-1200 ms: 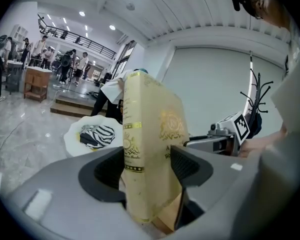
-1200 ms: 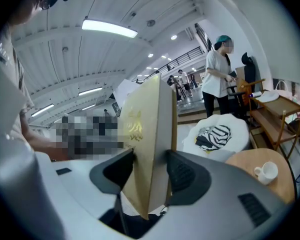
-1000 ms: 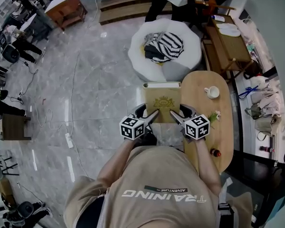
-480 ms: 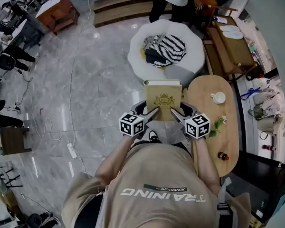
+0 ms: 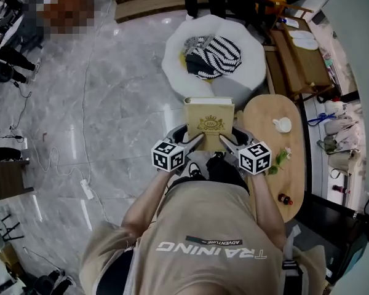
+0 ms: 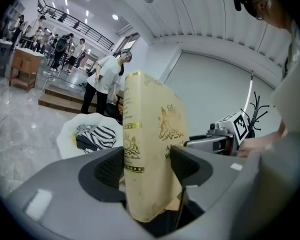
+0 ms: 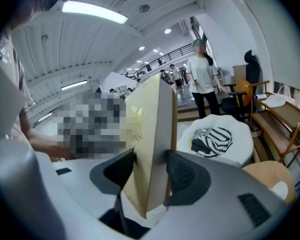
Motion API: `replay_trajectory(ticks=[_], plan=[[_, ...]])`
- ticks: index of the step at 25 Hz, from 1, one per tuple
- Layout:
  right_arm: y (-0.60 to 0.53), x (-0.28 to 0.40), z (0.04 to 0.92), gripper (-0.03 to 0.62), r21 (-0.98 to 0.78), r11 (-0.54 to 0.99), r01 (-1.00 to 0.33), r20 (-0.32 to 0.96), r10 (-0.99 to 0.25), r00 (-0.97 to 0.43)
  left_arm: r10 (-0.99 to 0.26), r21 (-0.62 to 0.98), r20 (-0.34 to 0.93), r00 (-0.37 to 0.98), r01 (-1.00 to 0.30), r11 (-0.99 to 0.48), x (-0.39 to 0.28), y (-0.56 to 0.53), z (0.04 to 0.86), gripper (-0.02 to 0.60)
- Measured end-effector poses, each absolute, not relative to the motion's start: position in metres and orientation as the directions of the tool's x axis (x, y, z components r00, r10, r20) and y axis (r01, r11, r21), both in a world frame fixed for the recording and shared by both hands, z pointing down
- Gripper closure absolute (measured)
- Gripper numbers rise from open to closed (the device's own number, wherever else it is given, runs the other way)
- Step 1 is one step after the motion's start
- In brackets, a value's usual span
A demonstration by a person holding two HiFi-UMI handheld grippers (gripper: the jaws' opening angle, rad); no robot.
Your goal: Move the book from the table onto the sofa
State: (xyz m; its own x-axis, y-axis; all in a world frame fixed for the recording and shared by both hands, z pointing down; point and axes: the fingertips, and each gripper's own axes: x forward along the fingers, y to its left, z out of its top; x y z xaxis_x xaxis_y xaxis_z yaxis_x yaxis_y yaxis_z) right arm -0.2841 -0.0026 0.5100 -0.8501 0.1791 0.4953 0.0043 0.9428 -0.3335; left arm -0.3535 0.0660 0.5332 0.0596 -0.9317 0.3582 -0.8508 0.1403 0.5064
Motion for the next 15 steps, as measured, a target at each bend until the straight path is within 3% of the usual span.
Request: replay_trajectory(ticks=[15], plan=[[-0.088, -0.368, 0.522, 0.382, -0.390, 0.918, 0.075, 0.449, 0.261, -0.855, -0.905, 0.459, 0.425, -0.017, -0.858, 0.232, -0.434, -0.014, 0.538, 0.287]])
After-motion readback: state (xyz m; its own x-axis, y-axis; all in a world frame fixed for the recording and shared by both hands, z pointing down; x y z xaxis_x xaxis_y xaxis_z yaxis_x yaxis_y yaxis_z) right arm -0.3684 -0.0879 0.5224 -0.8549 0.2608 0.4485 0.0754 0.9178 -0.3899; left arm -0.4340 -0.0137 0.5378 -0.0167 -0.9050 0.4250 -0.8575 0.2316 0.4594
